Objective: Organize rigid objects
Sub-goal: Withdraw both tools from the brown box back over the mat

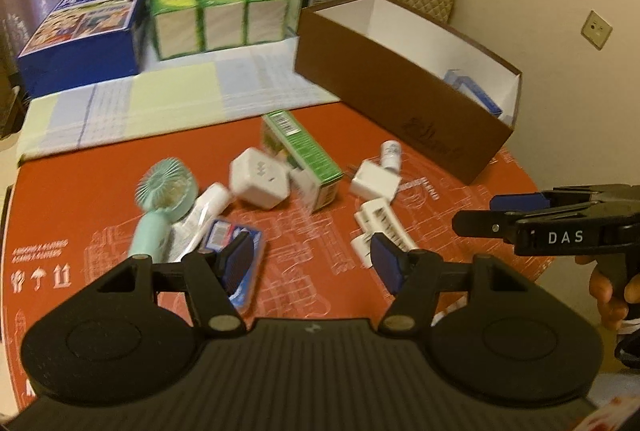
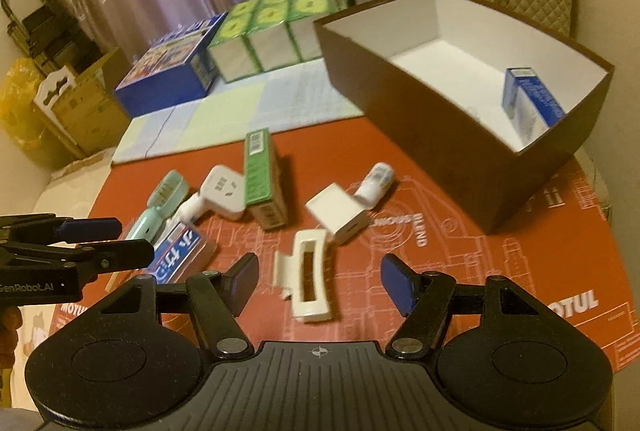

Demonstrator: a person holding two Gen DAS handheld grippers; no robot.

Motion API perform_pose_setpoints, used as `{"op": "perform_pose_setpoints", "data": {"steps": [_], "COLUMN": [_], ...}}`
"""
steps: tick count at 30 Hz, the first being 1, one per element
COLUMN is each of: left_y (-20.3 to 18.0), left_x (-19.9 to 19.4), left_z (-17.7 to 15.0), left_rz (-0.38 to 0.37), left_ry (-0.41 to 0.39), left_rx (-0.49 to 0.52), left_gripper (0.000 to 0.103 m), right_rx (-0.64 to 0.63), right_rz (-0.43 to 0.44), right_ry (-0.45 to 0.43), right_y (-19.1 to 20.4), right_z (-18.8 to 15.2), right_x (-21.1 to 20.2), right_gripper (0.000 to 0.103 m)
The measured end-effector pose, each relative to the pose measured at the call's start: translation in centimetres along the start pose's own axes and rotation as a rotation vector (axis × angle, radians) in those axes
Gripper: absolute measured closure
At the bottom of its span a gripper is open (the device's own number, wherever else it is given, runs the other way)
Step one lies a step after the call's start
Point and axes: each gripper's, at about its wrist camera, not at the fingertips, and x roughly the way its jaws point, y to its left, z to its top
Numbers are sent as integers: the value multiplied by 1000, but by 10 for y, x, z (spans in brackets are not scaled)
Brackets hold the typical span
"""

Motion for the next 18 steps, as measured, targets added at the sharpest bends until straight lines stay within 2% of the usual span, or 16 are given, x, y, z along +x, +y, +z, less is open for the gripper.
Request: {"op": "perform_pose_setpoints", "data": {"steps": [10, 18], "left_y": [39, 59], "left_x": [-12, -7], "left_z": [-27, -34], "left_rz": [95, 121], "left_ry": [-1, 5], "left_rx": [-46, -84], "left_gripper": [43, 43], "right_rx": [-66, -102], "right_rz": [10, -17], "right_ry": [63, 85], "right_y": [24, 27], "right_z": [-11, -10], "right_x": [37, 60], "right_gripper": [38, 38]}}
